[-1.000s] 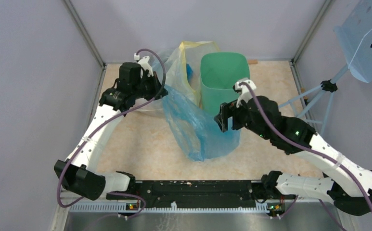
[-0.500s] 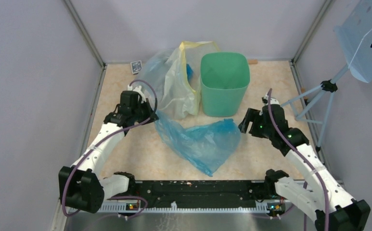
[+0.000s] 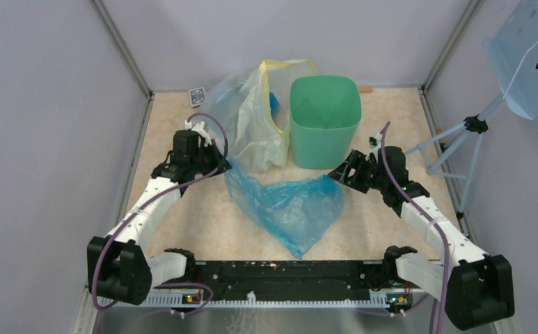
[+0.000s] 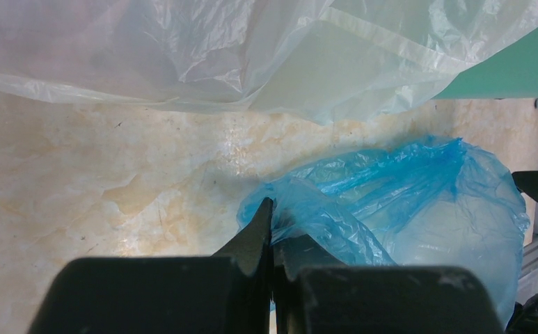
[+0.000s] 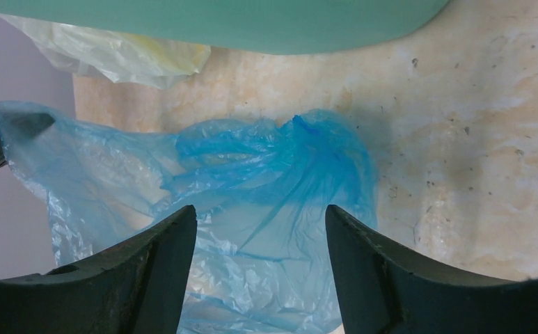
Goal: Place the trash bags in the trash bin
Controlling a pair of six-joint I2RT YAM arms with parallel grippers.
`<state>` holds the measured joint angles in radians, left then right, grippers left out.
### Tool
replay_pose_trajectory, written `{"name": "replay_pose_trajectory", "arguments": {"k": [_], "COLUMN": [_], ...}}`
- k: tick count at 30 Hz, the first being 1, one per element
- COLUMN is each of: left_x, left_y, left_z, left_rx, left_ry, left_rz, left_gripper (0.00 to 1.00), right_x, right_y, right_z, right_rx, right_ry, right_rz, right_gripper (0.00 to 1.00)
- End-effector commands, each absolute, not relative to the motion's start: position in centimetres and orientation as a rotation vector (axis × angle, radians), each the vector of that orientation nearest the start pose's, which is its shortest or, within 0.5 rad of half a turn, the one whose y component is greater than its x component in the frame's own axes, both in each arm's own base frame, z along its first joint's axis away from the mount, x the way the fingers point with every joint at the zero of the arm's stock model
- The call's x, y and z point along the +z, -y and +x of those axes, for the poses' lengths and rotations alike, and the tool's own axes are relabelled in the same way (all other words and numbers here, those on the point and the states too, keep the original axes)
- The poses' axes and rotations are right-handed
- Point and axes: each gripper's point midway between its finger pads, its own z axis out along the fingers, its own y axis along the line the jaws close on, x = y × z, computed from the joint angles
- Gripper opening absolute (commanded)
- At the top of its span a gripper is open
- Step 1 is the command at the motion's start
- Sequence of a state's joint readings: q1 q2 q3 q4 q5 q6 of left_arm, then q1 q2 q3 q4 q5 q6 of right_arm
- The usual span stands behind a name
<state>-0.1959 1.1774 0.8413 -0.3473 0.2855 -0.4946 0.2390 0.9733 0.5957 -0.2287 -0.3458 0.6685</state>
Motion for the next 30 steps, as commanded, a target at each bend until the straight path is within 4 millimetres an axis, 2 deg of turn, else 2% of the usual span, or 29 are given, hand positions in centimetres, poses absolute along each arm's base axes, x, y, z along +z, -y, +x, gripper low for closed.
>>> {"name": "replay_pose_trajectory", "arguments": {"k": [1,9,11,14,15,17,20,27,30], "left_x": [17.3,18.2,18.6,19.7,20.2,21.4,23.8,31.9,35.6], "left_y": [13.5,14.0,14.1,14.4,14.4,14.2,13.8,13.8,13.5], "left_z": [32.2,32.1,32.0,31.4,31.1,30.4,29.3,26.3,25.4], "left_rx": [-0.713,-0.742,-0.754,-0.779,-0.783,-0.781,-0.765,-0.845,-0.847], "left_ry": [-2.245,-2.25,-2.247,-2.241,-2.235,-2.223,-2.193,-1.987,-1.905], "left_rz": [-0.14,-0.124,-0.116,-0.095,-0.09,-0.08,-0.067,-0.053,-0.053], "left_gripper": [0.0,0.0,0.0,0.0,0.0,0.0,0.0,0.0,0.0], "right_x": [14.6,12.3,12.0,12.8,13.4,15.1,18.7,28.1,32.9], "right_y": [-16.6,-16.6,-16.8,-17.0,-17.0,-16.8,-16.7,-17.0,-16.7], "right_z": [27.6,26.6,26.3,25.8,25.6,25.5,25.2,24.9,25.4], "right_rx": [0.994,0.989,1.002,1.025,1.025,1.014,1.007,1.042,1.013], "right_ry": [-2.213,-2.303,-2.317,-2.324,-2.32,-2.3,-2.238,-2.078,-1.987], "right_rz": [0.23,0.22,0.211,0.187,0.18,0.156,0.114,0.013,-0.022], "right_gripper": [0.65,0.53,0.38,0.0,0.0,0.0,0.0,0.0,0.0]}}
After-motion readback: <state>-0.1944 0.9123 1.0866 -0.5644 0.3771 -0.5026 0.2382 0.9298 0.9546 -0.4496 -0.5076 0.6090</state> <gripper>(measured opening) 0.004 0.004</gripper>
